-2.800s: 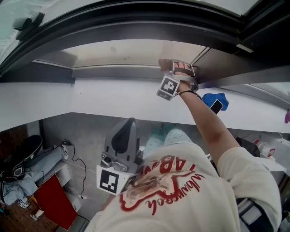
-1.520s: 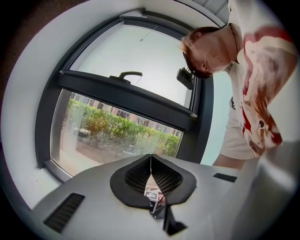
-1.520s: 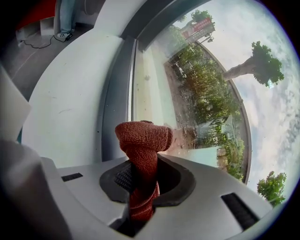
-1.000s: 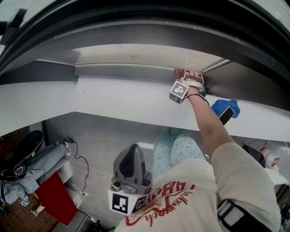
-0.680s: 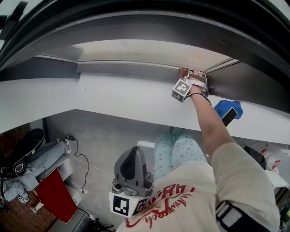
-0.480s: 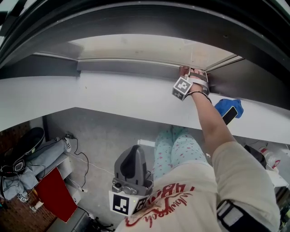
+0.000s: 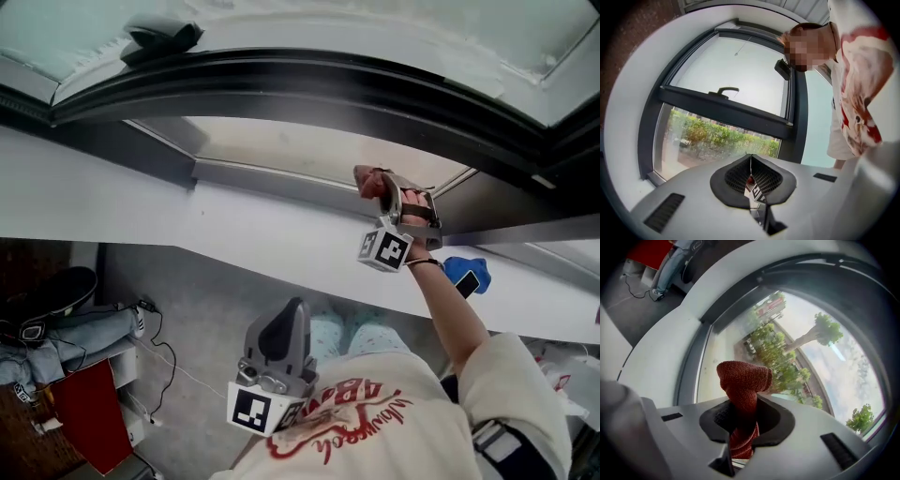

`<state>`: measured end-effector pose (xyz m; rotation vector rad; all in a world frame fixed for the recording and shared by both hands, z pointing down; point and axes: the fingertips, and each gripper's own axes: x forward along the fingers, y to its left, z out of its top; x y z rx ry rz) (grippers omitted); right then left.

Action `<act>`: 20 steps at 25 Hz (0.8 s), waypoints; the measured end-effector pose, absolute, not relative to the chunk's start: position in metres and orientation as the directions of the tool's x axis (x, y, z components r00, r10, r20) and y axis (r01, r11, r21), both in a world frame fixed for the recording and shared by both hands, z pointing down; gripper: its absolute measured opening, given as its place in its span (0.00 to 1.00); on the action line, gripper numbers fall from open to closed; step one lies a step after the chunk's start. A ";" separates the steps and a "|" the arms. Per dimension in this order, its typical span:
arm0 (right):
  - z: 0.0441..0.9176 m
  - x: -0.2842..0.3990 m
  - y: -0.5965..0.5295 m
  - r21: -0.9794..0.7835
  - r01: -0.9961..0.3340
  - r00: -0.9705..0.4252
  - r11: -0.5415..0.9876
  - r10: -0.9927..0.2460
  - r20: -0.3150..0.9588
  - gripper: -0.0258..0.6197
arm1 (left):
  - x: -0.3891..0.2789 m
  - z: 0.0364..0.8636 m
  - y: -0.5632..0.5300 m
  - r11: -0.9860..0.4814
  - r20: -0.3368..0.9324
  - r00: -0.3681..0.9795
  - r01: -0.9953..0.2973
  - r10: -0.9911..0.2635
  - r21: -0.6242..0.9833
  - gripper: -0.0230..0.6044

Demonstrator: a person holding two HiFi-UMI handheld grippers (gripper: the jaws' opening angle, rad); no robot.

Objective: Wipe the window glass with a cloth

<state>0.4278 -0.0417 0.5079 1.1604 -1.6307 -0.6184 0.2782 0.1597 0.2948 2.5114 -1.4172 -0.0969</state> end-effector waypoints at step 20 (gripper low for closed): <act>0.272 0.376 -0.044 0.919 -0.373 0.176 -0.127 -0.982 -0.064 0.16 | 0.187 0.254 0.083 -0.825 -0.040 0.830 -0.545 -0.556 0.152 0.07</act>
